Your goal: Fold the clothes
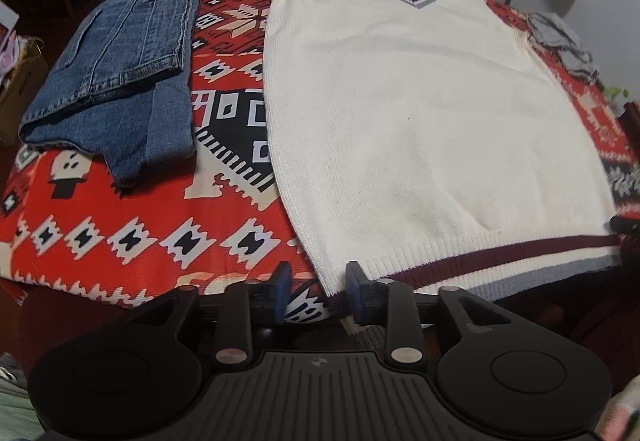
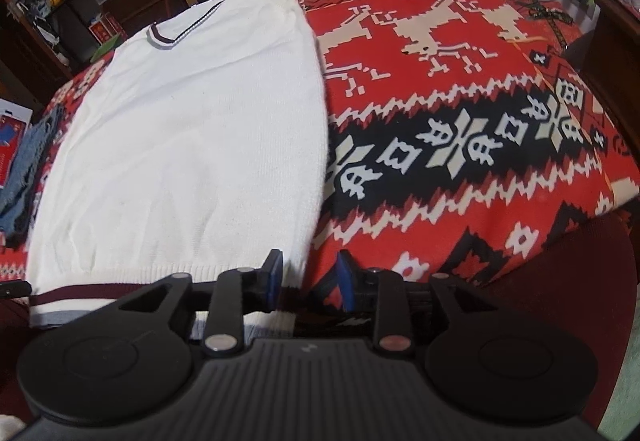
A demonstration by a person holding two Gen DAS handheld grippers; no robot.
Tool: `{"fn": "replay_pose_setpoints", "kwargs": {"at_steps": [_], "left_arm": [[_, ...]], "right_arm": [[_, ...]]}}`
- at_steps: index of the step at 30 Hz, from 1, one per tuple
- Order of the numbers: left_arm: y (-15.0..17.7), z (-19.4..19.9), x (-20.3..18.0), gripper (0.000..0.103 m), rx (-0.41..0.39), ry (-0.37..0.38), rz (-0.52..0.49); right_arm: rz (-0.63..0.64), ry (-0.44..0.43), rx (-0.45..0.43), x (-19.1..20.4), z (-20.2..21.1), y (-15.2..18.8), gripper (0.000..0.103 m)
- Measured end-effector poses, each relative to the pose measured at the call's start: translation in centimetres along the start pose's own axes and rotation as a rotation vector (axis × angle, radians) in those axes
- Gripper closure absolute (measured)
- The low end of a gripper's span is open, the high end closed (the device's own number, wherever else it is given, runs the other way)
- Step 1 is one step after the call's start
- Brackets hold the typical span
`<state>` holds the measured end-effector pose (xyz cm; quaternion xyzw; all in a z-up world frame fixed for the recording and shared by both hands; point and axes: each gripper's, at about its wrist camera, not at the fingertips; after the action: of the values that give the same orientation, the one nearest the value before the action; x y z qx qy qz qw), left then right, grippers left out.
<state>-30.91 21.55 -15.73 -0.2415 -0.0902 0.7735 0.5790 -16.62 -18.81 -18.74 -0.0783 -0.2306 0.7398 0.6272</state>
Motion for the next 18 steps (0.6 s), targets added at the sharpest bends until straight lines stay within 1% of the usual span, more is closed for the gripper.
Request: {"fn": "replay_pose_setpoints", "kwargs": {"at_steps": [3,5,9,13,15,16,18], "left_arm": [[0.3,0.1,0.8,0.067,0.012,0.084,0.037],[0.5,-0.1,1.3,0.067,0.023,0.130,0.060],[0.7,-1.2,2.0,0.067,0.056,0.164,0.103],[0.8,-1.7,2.4,0.067,0.067,0.210,0.129],[0.8,-2.1,2.3,0.069,0.083,0.209,0.127],[0.7,-2.3,2.2,0.073,0.092,0.206,0.127],[0.6,-2.6,2.0,0.083,0.104,0.197,0.133]], "right_arm": [[-0.046,-0.054,0.040,-1.2,-0.2,0.3,0.069],[-0.083,-0.095,0.073,-2.0,-0.6,0.5,0.069],[-0.124,-0.152,0.122,-2.5,-1.7,0.6,0.067],[-0.131,-0.164,0.162,-1.9,-2.6,0.4,0.067],[-0.134,-0.160,0.173,-1.5,-2.8,0.2,0.068],[-0.136,-0.158,0.176,-1.3,-2.8,0.1,0.070],[-0.136,-0.140,0.185,-0.9,-2.9,-0.1,0.084]]}}
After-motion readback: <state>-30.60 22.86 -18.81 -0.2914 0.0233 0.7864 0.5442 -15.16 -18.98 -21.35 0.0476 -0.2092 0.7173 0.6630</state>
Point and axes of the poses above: each gripper's, at about its wrist camera, not at the fingertips, and z roughly against the way its jaws point, x to its left, y to its underside, and after that the axes turned 8 degrees about y, right-handed
